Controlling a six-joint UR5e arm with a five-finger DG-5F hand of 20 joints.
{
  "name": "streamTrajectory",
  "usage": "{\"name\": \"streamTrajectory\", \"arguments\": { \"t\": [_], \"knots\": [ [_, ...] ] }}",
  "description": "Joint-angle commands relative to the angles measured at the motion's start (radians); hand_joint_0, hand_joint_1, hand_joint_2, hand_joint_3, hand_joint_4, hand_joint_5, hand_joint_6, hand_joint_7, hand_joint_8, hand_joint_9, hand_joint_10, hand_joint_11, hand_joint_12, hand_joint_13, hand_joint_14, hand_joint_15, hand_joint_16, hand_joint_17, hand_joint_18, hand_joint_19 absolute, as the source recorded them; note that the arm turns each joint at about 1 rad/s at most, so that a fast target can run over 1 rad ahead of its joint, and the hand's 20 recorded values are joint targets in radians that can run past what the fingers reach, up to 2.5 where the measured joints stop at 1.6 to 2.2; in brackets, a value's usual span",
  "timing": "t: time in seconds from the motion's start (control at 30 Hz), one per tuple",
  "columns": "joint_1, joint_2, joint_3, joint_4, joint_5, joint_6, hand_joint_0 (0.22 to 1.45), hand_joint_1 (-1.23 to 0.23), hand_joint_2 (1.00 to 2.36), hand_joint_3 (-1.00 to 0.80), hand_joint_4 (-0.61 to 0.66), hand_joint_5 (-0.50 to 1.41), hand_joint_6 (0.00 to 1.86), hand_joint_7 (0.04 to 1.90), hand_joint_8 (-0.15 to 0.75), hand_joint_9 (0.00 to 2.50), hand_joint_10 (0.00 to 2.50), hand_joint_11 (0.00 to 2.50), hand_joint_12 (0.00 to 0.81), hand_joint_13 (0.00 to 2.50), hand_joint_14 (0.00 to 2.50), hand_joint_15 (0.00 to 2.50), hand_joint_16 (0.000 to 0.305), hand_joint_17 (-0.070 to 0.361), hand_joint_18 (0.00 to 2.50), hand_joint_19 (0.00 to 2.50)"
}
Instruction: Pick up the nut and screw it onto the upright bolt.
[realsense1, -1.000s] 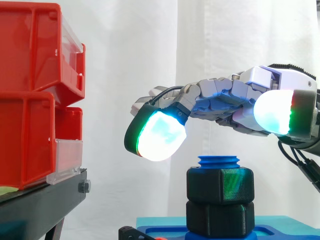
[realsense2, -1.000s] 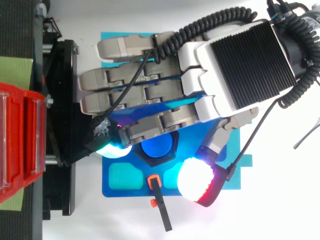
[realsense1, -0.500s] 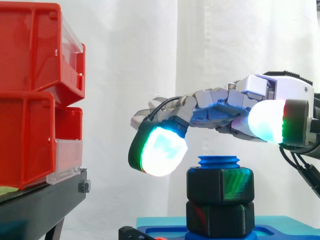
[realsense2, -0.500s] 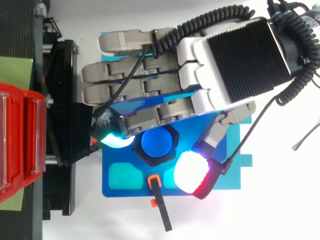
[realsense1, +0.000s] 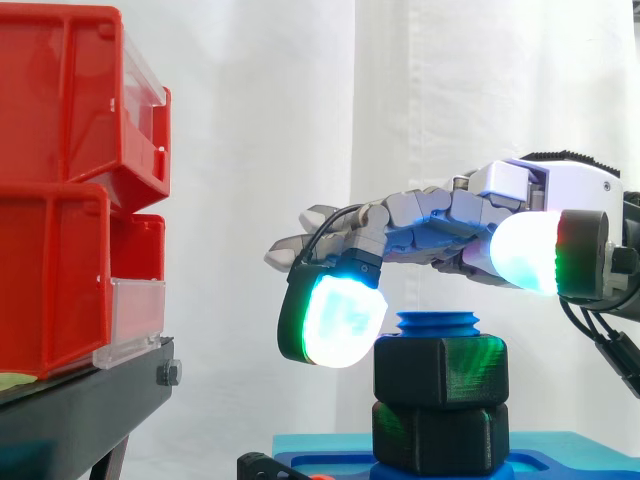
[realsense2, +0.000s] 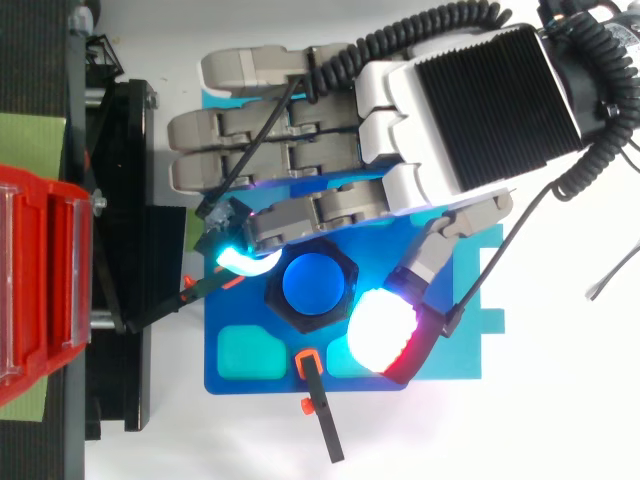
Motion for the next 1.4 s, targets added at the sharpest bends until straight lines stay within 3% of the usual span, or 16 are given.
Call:
{"name": "streamTrajectory", "arguments": {
  "t": [0.0, 0.53, 0.67, 0.87, 1.1, 1.23, 1.37],
  "knots": [
    [-0.003, 0.000, 0.000, 0.000, -0.001, -0.001, 0.49, -0.13, 1.00, -0.50, 0.23, -0.13, 0.50, 1.03, 0.241, 0.35, 0.00, 0.00, 0.334, 0.08, 0.00, 0.00, 0.043, 0.096, 0.00, 0.00],
    [-0.015, 0.000, -0.002, -0.001, -0.005, -0.001, 0.50, -0.22, 1.00, -0.50, 0.23, -0.01, 0.50, 1.36, 0.272, 0.63, 0.00, 0.00, 0.317, 0.26, 0.00, 0.00, 0.040, 0.089, 0.00, 0.00],
    [-0.029, 0.000, 0.000, -0.001, -0.008, -0.001, 0.50, -0.26, 1.00, -0.50, 0.19, 0.01, 0.53, 1.35, 0.275, 0.74, 0.00, 0.00, 0.307, 0.33, 0.00, 0.00, 0.037, 0.083, 0.00, 0.00],
    [-0.037, 0.000, 0.000, 0.004, -0.008, 0.000, 0.51, -0.29, 1.00, -0.50, 0.14, 0.03, 0.56, 1.30, 0.274, 0.92, 0.00, 0.00, 0.284, 0.45, 0.00, 0.00, 0.030, 0.068, 0.11, 0.00],
    [-0.037, 0.000, 0.000, 0.011, -0.010, 0.000, 0.51, -0.19, 1.00, -0.50, 0.08, 0.05, 0.57, 1.29, 0.255, 1.08, 0.00, 0.00, 0.253, 0.53, 0.00, 0.00, 0.026, 0.058, 0.20, 0.00],
    [-0.038, 0.002, 0.000, 0.013, -0.010, 0.000, 0.49, -0.07, 1.00, -0.50, 0.12, 0.05, 0.50, 1.40, 0.264, 1.04, 0.00, 0.00, 0.272, 0.50, 0.00, 0.00, 0.029, 0.066, 0.16, 0.00],
    [-0.040, 0.002, 0.000, 0.016, -0.015, 0.000, 0.49, -0.02, 1.00, -0.50, 0.18, 0.00, 0.50, 1.23, 0.265, 0.97, 0.00, 0.00, 0.288, 0.44, 0.00, 0.00, 0.034, 0.077, 0.07, 0.00]
  ]
}}
